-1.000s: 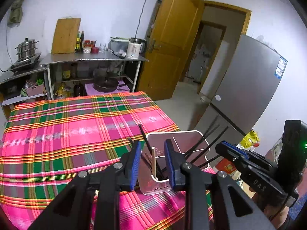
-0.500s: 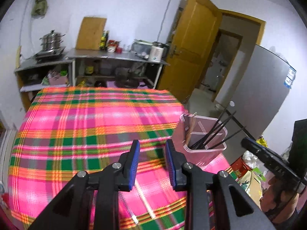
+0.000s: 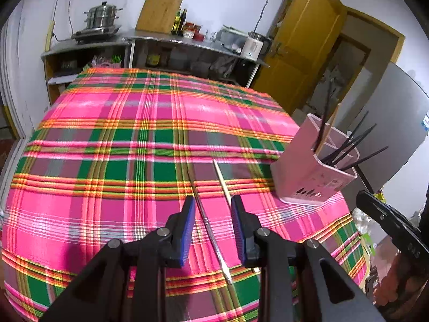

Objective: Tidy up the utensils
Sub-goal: 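Move both open tools back to the remaining metal and wooden chopsticks, then close the left tool on the metal chopstick while the right tool closes on a wooden chopstick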

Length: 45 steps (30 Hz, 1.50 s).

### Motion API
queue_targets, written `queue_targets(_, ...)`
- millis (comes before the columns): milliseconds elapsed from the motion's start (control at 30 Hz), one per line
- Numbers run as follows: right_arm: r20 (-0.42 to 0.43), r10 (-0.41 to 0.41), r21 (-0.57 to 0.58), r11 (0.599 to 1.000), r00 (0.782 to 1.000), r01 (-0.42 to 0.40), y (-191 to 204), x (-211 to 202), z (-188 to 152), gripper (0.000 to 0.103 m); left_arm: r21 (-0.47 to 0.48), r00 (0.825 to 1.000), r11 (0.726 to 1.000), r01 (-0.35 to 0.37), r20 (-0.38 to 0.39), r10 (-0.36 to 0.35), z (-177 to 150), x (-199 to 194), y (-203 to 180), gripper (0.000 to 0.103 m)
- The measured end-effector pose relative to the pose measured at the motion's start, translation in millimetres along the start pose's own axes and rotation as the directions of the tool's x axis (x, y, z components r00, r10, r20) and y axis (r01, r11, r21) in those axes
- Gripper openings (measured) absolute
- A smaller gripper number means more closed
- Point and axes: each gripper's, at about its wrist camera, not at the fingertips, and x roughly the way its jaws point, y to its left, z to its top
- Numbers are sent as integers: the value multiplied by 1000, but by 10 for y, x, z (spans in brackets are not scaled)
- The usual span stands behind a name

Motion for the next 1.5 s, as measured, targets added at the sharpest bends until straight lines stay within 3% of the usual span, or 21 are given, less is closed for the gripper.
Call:
queue_targets(633,-112,17,1,1000,994,-17,14,502,-207,13,-21,987,998,-51,-152,47,-62,985,133,28)
queue_targets(767,-126,22,5,1000,992,-21,4,576,-219,13,25,987,996,-80,-137,83,-45,1026,74,25)
queue_targets(833,-133,23,6,1000,991,-22,9,609,-219,13,74,983,989,-127,-123,135,-64,1040,23,13)
queue_targets(933,-142,27,-1,1000,990,-28,55,664,-216,13,112,981,983,-146,-109,159,-89,1027,7,10)
queue_targets(1333,-208,30,-59,997,978,-43,298,1241,-143,12,44,972,975,-217,-80,220,-88,784,533,6)
queue_targets(1500,-235,11,-76,997,972,-29,352,1579,-15,12,-1,975,977,-213,-70,213,-129,702,700,6)
